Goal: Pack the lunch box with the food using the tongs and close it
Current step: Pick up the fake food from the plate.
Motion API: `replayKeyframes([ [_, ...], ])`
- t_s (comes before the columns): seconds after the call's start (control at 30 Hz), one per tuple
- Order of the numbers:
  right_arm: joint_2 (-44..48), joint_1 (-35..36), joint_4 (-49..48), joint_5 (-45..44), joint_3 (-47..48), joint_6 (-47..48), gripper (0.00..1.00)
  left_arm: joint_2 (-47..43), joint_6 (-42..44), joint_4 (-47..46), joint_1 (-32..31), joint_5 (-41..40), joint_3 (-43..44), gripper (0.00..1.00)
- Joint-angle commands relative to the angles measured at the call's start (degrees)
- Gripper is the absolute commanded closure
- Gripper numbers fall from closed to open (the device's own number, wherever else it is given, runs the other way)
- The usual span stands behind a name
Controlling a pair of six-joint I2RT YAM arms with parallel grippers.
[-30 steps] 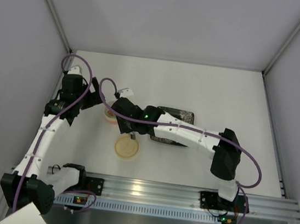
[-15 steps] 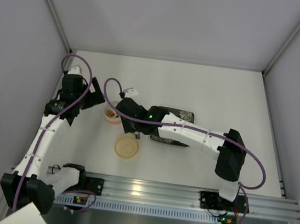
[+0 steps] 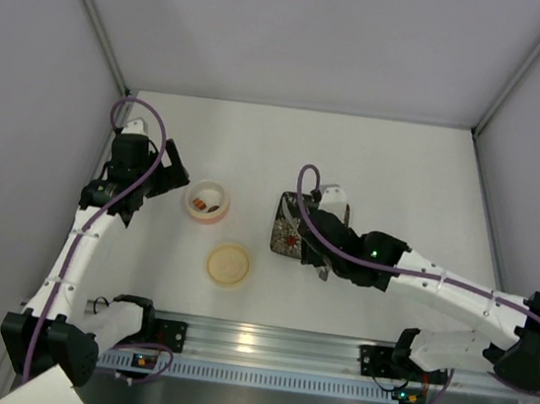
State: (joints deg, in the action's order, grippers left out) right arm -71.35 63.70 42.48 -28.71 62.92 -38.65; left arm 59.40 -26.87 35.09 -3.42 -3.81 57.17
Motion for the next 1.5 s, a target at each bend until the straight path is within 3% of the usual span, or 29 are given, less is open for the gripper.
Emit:
replayKeyframes([
  [0.0, 4.11, -0.51, 1.11, -3.19, -3.58, -3.62, 0.58, -1.48, 0.59, -2.22, 0.34, 0.47, -0.21, 0.01],
  [0.33, 6.14, -0.42, -0.64, -0.39, -9.82, -5.29, 0.59, -1.21, 0.59, -2.22, 0.34, 0.39, -0.3, 0.01],
  [1.03, 2.45, -0.33, -4.16, 2.08, -12.47, -5.29, 0.59, -1.48, 0.68, -2.22, 0.34, 0.65, -0.3, 0.01],
  [1.47, 2.53, -0.33, -2.76, 1.82, -10.01, -4.76, 0.76, -1.56, 0.59, -2.13, 0.34, 0.65, -0.39, 0.01],
])
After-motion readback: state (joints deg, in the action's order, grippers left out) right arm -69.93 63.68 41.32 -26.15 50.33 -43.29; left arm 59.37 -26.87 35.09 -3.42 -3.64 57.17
